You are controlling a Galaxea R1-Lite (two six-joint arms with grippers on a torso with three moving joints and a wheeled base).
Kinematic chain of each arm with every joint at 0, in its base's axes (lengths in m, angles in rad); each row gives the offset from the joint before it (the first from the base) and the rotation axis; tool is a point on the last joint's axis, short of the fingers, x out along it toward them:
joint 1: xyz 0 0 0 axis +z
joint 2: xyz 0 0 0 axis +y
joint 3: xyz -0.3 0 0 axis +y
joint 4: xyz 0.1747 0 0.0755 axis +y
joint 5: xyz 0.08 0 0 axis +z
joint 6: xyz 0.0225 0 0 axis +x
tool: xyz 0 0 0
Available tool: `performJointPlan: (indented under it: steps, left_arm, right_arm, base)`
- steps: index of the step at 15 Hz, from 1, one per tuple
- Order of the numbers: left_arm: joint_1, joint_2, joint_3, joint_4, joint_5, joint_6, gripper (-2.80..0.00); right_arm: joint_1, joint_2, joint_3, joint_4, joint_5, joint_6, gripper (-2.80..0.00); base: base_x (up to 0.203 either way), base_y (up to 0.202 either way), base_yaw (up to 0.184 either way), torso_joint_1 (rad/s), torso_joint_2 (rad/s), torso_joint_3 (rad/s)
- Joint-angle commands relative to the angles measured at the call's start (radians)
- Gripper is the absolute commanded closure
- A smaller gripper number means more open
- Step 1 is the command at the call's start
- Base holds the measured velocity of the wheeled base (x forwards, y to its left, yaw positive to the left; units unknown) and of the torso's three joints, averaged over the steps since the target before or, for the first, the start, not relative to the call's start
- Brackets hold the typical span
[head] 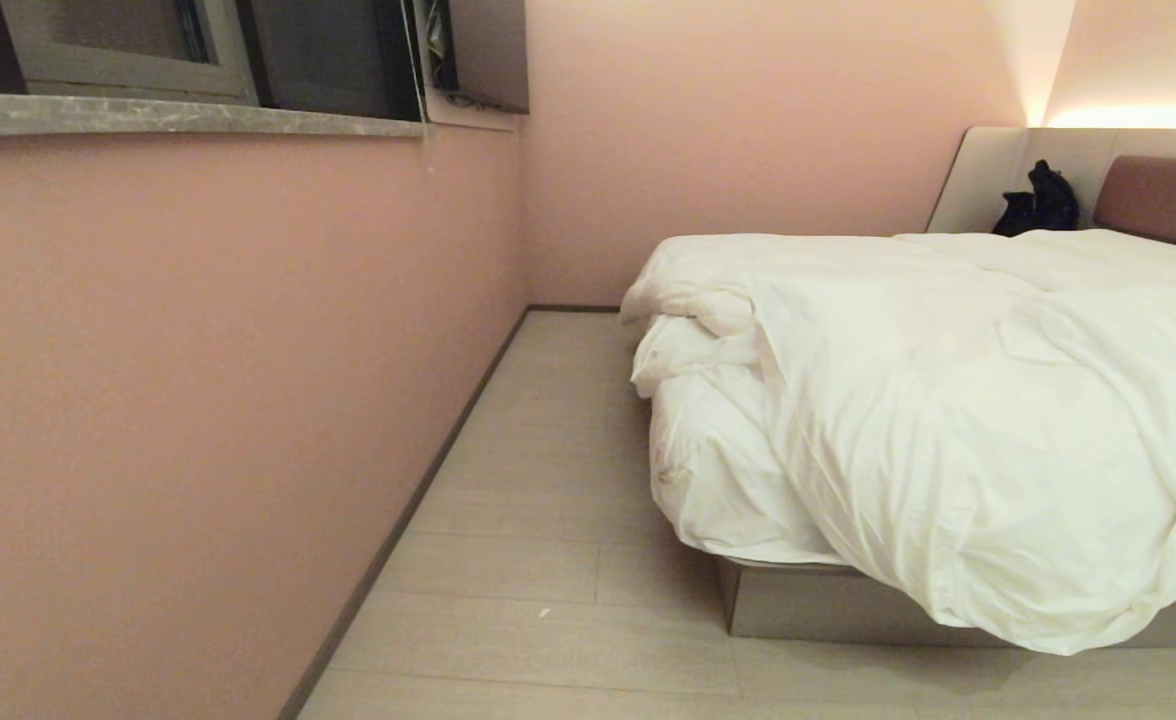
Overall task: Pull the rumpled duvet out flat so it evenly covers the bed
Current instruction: Hold the folded corner of the quilt
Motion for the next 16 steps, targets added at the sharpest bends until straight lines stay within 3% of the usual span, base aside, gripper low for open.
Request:
performJointPlan:
  steps: [1, 16]
  left_arm:
    - [0.0, 0.0, 0.0, 0.0, 0.001, 0.001, 0.0]
    - [0.0, 0.0, 0.0, 0.0, 0.005, 0.001, 0.0]
  right_arm:
    - [0.0, 0.001, 0.0, 0.001, 0.001, -0.001, 0.0]
    - [0.0, 0.001, 0.0, 0.001, 0.001, -0.001, 0.0]
  base:
    - [0.096, 0.0, 0.002, -0.002, 0.0, 0.007]
    - [0.194, 0.0, 0.0, 0.002, 0.0, 0.002]
